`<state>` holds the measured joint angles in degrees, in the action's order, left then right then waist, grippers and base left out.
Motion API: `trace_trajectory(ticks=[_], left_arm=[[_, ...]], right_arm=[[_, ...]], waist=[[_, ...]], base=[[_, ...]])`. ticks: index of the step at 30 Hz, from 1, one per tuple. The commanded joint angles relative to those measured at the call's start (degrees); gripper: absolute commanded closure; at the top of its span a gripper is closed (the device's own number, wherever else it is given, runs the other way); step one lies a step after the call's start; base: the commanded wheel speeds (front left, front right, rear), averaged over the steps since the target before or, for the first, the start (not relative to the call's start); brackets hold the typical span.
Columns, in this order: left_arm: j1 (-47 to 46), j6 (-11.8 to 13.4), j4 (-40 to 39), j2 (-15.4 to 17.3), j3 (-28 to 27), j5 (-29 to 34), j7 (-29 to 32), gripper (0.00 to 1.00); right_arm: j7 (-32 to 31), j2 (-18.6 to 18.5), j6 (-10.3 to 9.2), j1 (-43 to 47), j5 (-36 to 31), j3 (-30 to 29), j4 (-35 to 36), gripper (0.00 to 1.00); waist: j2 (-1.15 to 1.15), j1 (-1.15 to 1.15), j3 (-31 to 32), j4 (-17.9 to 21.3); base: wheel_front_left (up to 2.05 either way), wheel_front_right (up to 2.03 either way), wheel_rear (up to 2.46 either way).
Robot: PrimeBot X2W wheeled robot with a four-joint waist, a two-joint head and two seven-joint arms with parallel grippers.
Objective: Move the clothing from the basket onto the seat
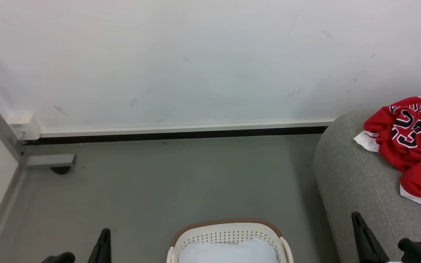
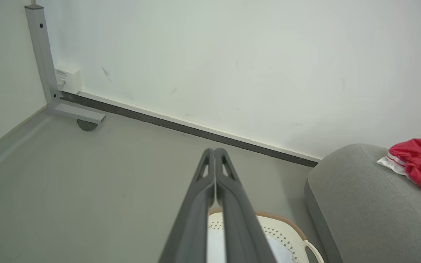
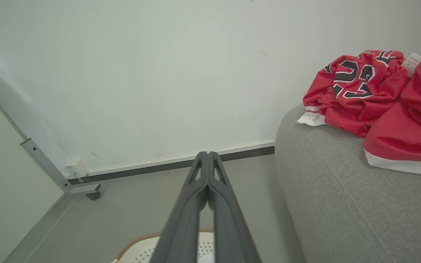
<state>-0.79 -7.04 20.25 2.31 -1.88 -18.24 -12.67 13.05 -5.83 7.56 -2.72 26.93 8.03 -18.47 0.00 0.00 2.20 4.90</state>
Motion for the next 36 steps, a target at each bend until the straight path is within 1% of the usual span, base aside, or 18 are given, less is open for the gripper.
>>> trace_trajectory(ticks=[1,17,36], left_arm=[[-1.5,-0.1,-1.1,0.2,-0.5,-3.0,0.5,1.0],[-2.2,-0.2,-2.6,0.3,-1.1,-18.5,4.2,1.0],[-3.2,-0.3,-3.7,0.5,-2.1,-33.4,8.3,1.0]], right_arm=[[-0.6,-0.2,-0.01,-1.2,2.7,-0.9,1.1,1.0],[-4.7,0.4,-0.03,-1.8,16.2,-3.8,2.0,1.0],[-8.6,1.1,-0.05,-2.5,29.5,-6.7,2.7,1.0]], waist=[[0.0,0.0,0.0,-0.1],[0.0,0.0,-0.4,-0.7],[0.0,0.0,-0.7,-1.5]], base=[[0.0,0.0,0.0],[0.0,0.0,0.0],[0.0,0.0,0.0]])
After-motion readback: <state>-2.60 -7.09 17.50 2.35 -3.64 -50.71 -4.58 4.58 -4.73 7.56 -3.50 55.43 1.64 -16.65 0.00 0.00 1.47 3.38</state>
